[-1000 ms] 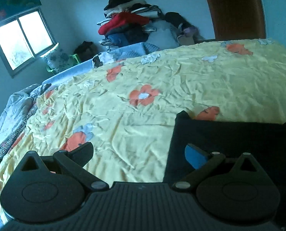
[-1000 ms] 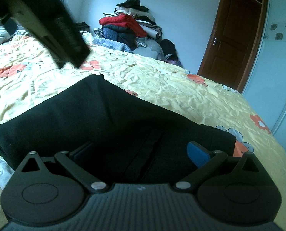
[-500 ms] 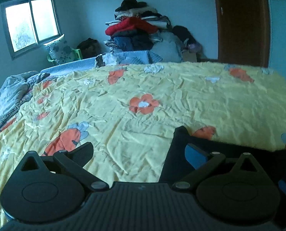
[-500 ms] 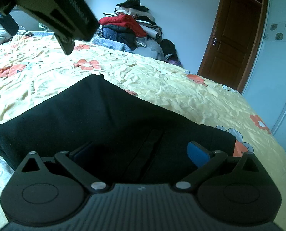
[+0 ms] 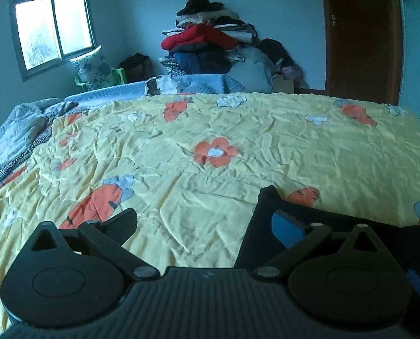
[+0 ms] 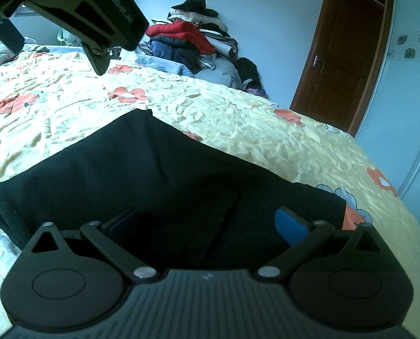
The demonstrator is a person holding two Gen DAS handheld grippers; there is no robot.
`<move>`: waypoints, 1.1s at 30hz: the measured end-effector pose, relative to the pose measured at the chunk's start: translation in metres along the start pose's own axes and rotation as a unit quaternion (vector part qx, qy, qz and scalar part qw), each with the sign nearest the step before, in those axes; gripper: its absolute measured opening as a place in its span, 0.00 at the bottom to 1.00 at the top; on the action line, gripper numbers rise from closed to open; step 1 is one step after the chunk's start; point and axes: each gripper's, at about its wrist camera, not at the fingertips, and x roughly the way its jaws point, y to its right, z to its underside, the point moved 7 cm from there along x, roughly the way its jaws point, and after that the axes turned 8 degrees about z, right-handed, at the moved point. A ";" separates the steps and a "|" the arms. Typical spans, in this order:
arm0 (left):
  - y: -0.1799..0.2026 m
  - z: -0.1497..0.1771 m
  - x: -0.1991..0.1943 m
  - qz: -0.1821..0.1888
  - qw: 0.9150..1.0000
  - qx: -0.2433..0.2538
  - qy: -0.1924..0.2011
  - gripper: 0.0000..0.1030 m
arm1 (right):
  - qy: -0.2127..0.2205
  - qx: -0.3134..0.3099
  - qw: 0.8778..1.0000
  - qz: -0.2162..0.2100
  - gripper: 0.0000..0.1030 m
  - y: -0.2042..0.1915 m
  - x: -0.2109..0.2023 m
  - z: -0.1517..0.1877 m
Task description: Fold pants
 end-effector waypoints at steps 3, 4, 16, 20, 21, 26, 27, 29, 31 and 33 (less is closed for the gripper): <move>0.004 -0.001 0.001 0.003 1.000 0.007 0.000 1.00 | 0.000 0.000 1.000 0.000 1.00 0.000 0.000 0.000; 0.006 -0.001 0.002 0.005 1.000 0.008 -0.001 1.00 | 0.000 0.000 1.000 0.000 1.00 0.000 0.000 0.000; 0.008 0.006 0.015 0.009 1.000 0.011 -0.016 1.00 | 0.000 -0.001 1.000 0.001 1.00 0.000 0.000 0.000; 0.003 0.009 0.015 0.006 1.000 -0.002 -0.021 1.00 | 0.000 -0.001 1.000 0.001 1.00 -0.001 0.000 0.000; 0.003 0.009 0.014 0.004 1.000 -0.002 -0.021 1.00 | 0.000 -0.001 1.000 0.001 1.00 -0.001 0.000 0.000; 0.000 0.008 0.011 0.001 1.000 -0.006 -0.021 1.00 | 0.000 -0.001 1.000 0.001 1.00 -0.001 0.000 0.000; -0.001 0.008 0.011 0.000 1.000 -0.007 -0.021 1.00 | 0.000 -0.001 1.000 0.001 1.00 -0.001 0.000 0.000; -0.005 0.008 0.012 0.001 1.000 -0.011 -0.023 1.00 | 0.000 -0.001 1.000 0.001 1.00 -0.001 0.000 0.000; -0.010 0.009 0.011 -0.004 1.000 -0.015 -0.026 1.00 | 0.000 -0.002 1.000 0.001 1.00 -0.001 0.000 0.000; -0.017 0.011 0.010 -0.009 0.999 -0.021 -0.029 1.00 | 0.000 -0.002 1.000 0.001 1.00 -0.001 0.000 0.000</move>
